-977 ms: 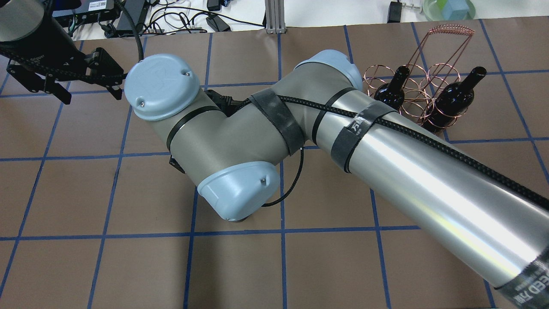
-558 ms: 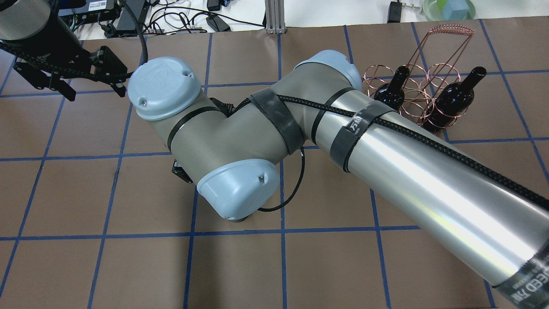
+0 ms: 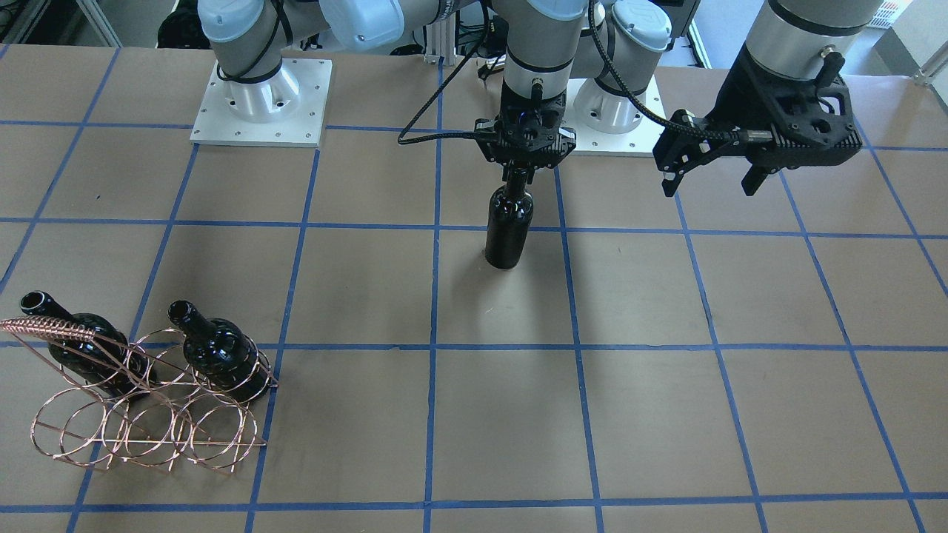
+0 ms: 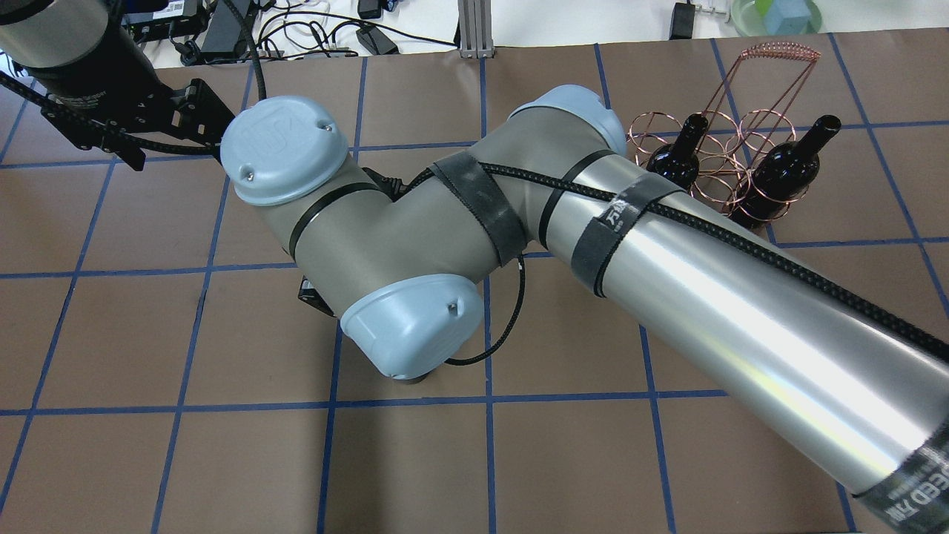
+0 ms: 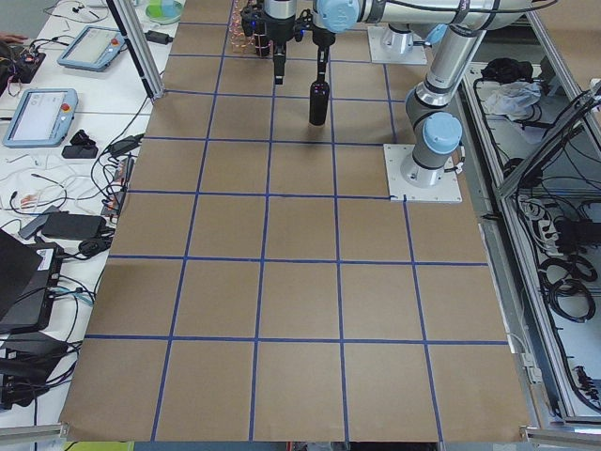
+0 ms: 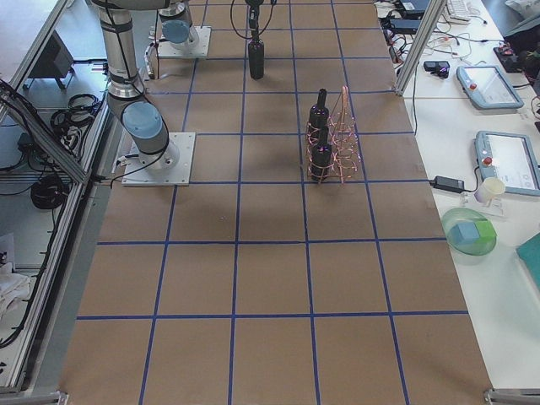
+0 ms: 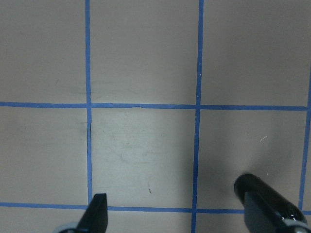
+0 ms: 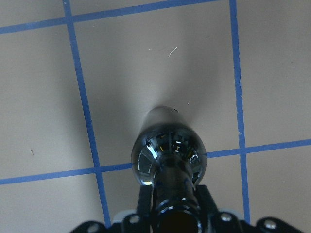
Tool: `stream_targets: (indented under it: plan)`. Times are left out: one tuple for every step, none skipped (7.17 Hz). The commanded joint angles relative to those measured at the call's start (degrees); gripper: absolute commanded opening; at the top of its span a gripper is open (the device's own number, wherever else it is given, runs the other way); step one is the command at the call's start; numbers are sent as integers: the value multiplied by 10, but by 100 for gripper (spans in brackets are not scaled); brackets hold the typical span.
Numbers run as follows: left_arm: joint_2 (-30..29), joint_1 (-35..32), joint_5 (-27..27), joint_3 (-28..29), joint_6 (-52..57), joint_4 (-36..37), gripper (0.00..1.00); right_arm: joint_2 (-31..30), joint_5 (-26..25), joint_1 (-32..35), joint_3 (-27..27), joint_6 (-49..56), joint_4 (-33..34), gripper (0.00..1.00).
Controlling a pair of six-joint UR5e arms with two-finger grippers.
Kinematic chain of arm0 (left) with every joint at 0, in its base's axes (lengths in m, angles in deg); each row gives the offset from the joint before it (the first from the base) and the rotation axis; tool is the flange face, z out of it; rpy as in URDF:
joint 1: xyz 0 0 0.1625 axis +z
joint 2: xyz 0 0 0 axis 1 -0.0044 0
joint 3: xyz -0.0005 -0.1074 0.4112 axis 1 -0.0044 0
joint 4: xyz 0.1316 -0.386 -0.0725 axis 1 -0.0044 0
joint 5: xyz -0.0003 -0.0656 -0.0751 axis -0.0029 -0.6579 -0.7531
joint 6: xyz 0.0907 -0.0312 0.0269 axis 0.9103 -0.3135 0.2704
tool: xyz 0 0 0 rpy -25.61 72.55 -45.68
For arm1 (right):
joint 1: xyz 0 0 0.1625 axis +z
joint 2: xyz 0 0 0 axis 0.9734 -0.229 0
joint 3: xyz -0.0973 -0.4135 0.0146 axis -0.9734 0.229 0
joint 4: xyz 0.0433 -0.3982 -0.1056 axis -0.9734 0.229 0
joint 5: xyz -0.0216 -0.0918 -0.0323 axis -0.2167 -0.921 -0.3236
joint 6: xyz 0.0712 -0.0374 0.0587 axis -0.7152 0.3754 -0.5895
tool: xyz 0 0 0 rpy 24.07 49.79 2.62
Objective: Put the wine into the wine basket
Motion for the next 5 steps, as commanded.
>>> stream_targets:
  plan:
    - [1, -2, 32, -1, 0, -1, 100, 0, 0, 0, 0, -1, 0, 24]
    - [1, -2, 32, -1, 0, -1, 100, -1, 1, 0, 0, -4, 0, 21]
    - [1, -2, 32, -1, 0, -1, 100, -2, 1, 0, 1, -8, 0, 18]
    - [1, -2, 34, -1, 0, -1, 100, -4, 2, 0, 1, -10, 0, 18]
    - [1, -2, 34, -1, 0, -1, 100, -6, 13, -1, 1, -19, -2, 18]
